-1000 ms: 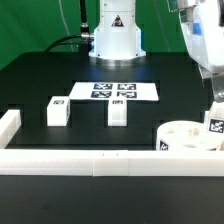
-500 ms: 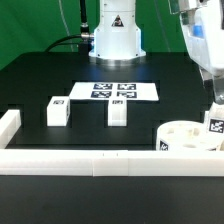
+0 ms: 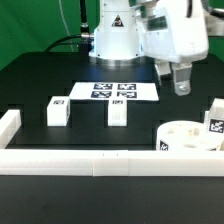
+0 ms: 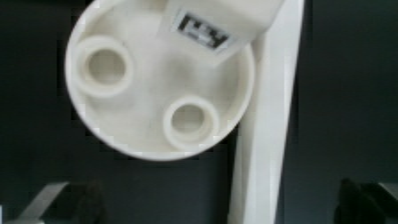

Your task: Assemble stool

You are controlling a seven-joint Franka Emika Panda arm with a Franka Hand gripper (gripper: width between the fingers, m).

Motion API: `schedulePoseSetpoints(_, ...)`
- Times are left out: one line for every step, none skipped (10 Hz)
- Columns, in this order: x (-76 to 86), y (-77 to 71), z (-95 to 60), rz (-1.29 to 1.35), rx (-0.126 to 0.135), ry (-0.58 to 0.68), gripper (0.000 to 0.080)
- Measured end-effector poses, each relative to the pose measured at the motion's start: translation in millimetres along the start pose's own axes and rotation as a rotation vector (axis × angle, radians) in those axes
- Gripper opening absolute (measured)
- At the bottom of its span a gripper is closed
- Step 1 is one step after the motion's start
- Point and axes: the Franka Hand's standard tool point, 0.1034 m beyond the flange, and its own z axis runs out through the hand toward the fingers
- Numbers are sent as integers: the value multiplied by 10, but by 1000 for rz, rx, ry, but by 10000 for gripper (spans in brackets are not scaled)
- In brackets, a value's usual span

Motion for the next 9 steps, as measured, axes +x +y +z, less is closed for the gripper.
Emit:
schedulePoseSetpoints(-31, -7, 3, -9, -1, -2, 649)
schedulePoseSetpoints(-30, -6, 4, -41, -1, -2, 649)
schedulePoseSetpoints(-29, -3, 9, -43, -2, -2, 649)
schedulePoseSetpoints(-28, 10, 23, -86, -11, 0, 649)
schedulePoseSetpoints(-27, 42, 66, -305, -69, 4, 649)
schedulePoseSetpoints(20, 32, 73, -421, -73, 2, 649)
schedulePoseSetpoints(81, 54, 80, -507, -71, 5, 649)
schedulePoseSetpoints(62, 53, 83, -553, -72, 2, 649)
schedulePoseSetpoints(60, 53, 84, -606, -72, 0, 649)
